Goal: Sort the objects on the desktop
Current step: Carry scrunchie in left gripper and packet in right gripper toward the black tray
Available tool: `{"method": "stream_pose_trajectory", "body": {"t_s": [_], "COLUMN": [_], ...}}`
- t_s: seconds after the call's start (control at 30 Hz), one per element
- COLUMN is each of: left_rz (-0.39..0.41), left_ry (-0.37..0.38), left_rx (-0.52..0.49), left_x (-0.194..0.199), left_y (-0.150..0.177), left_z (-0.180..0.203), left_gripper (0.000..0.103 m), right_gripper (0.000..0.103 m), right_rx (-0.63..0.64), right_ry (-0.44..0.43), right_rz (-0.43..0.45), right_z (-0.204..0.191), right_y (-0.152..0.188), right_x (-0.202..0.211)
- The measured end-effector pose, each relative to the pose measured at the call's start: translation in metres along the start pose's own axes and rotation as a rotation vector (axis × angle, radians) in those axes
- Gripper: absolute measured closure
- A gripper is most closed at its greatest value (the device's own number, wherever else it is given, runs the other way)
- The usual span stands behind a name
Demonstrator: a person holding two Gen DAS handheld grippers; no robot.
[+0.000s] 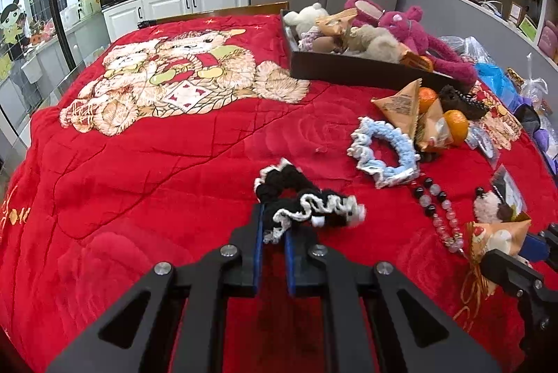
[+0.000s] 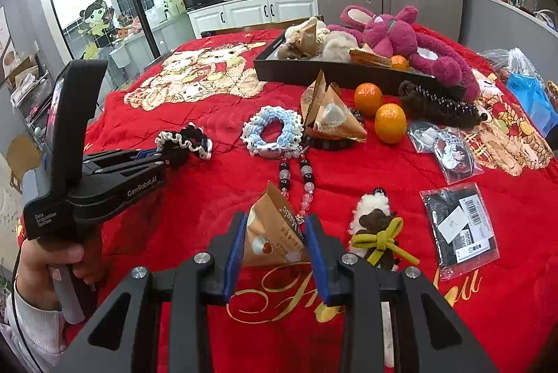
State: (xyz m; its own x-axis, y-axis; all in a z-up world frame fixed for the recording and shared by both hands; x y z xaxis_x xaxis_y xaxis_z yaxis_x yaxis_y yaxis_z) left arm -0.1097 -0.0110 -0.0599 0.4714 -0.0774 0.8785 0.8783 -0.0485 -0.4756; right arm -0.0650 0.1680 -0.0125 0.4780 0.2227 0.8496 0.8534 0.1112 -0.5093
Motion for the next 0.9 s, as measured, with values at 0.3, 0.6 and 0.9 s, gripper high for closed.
{"method": "stream_pose_trajectory", "body": {"t_s": [0.3,0.6,0.9], "left_rz": [0.038,0.084,0.090], "left_ry": [0.019,0.043,0.046], "left_rx": [-0.016,-0.042,-0.073], "left_x": [0.028,0.060,0.071], "left_y": [-0.003,-0.006,-0.013], "left_z": [0.014,0.036,0.057], "left_gripper": [0.092,0.092,0.092], "right_gripper": [0.068,0.068,0.068], "right_rx": [0.003,-0.002,0.005], "right_ry": [0.051,0.083,0.111], "right_rz": [0.051,0.121,0.185], "right_z": [-0.003,-0.001,0.002], "right_y": [-0.008,-0.024,-0.042], "right_x": [0.017,0.037,0.062]}}
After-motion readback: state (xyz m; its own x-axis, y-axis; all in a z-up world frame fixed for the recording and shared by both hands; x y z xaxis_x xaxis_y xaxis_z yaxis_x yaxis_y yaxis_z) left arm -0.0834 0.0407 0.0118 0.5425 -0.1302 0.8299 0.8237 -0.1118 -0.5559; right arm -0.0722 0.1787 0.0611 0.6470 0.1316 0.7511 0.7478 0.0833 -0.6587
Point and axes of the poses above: each gripper's, at about its wrist camera, not at the fingertips, and x roughly against the way its jaws point, z to its right, y to its underside, the point moved 1 cm from there along -x, roughly the way its jaws point, and after that the axes turned 10 degrees about -z, right-handed, at the moved point
